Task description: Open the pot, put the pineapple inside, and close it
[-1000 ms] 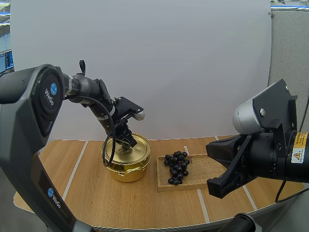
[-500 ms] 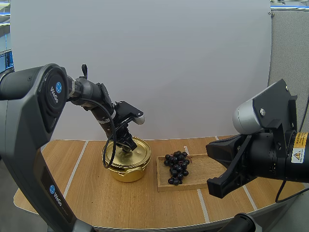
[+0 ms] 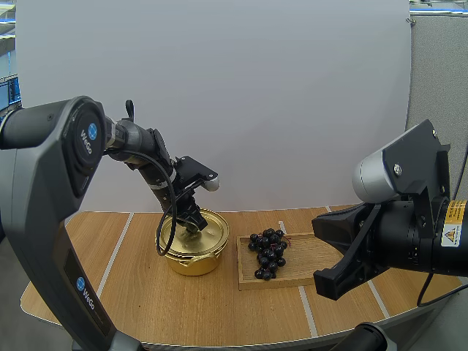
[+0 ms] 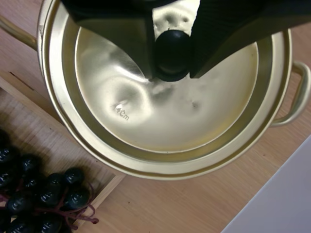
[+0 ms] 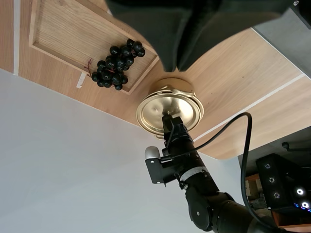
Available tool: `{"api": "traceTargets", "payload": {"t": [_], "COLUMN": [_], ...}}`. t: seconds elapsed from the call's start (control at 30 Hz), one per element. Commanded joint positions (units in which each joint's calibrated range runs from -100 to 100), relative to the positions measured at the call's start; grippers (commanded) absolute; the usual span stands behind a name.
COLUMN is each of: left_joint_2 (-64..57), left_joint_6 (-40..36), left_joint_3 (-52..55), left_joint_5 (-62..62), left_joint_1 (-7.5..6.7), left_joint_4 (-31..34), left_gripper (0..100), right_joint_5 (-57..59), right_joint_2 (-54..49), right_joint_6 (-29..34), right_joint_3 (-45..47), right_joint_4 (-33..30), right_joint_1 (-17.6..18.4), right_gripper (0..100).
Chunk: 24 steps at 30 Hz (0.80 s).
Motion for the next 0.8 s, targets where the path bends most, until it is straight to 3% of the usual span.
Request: {"api": "traceTargets", "payload": {"t": [0.0,0.77], "left_joint_2": [0.67,0.55], "left_joint_6": [-0.09,-1.24], "left_joint_3": [0.24,0.24], "left_joint_5": [0.38,10.27], "left_joint_1": [-0.09,-0.07], "left_joint_4": [-1.53,3.31], "left_gripper": [0,0], "right_joint_5": [0.0,0.0], "right_joint_2": [-0.42,-0.42], "right_joint_6": [0.2,0.2], "right_joint_3": [0.05,0.05], "right_joint_4": [-0.41,-0.41], "right_joint_1": [-0.02,-0.02], "right_gripper": [0,0]}}
